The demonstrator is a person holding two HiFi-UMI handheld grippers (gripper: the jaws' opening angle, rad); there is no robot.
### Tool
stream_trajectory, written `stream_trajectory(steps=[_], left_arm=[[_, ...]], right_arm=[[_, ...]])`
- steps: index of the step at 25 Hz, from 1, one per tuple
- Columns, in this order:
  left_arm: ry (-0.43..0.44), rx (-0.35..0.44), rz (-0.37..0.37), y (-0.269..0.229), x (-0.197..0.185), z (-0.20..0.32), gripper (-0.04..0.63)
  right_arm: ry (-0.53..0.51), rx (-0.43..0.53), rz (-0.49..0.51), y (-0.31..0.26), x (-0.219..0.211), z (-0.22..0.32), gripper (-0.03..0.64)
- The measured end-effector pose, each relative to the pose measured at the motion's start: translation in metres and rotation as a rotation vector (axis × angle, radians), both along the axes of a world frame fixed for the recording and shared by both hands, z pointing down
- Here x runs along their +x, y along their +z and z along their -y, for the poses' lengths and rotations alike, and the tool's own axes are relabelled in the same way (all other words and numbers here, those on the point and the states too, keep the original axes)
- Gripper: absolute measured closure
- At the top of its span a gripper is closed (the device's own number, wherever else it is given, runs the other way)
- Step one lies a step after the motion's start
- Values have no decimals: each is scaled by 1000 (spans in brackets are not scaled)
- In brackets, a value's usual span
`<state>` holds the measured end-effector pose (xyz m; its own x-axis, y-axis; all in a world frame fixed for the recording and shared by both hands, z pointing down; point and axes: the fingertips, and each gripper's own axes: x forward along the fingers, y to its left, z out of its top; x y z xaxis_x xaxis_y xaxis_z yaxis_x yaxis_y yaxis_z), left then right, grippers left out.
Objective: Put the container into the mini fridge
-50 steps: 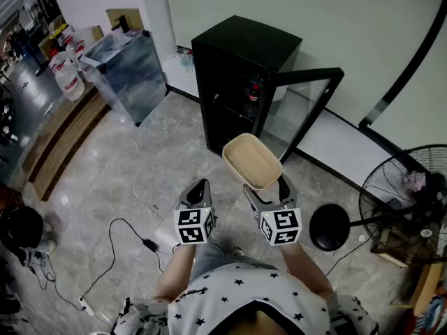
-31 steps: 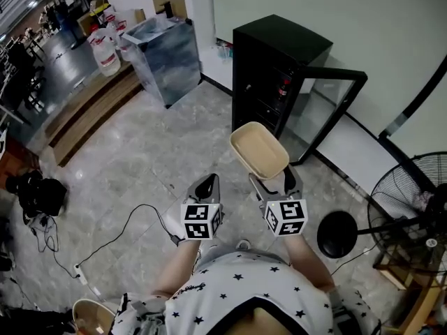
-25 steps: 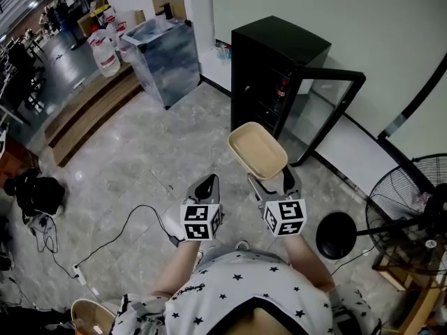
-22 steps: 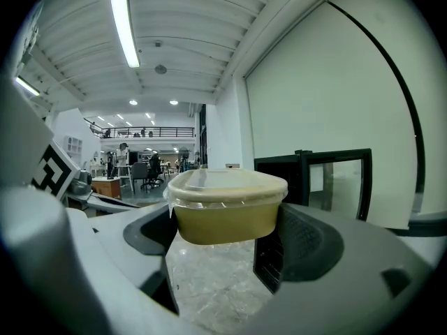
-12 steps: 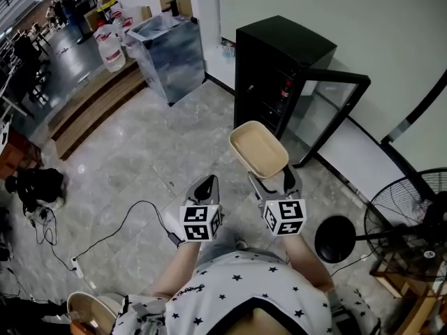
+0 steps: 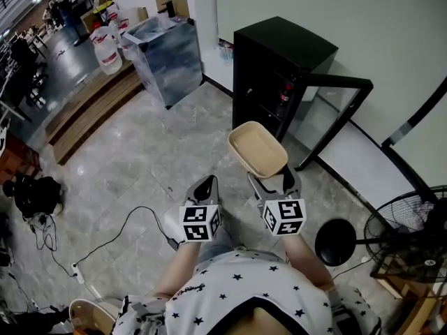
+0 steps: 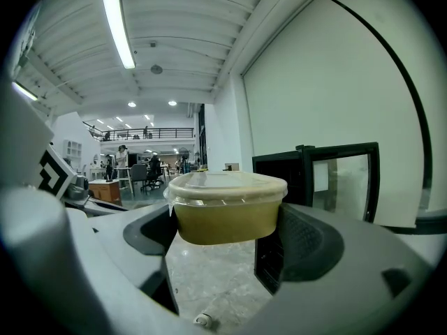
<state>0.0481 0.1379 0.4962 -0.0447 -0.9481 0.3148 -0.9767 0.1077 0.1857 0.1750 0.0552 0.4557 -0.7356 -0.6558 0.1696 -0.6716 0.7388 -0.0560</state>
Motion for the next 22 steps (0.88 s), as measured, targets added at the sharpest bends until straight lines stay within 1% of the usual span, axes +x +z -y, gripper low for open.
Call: stream_trajectory(steps=[8,14,22], left_arm=[[38,16,-1,-2,-34,63,583],[78,10,-2,-4,-63,110,583],[134,0,0,-3,-119,171,583]], right_arm=[[35,11,-9,-1,-33,56,169],[76,7,-21,2,-60,102,169],[132,2,-26,-1,-110,157,169]])
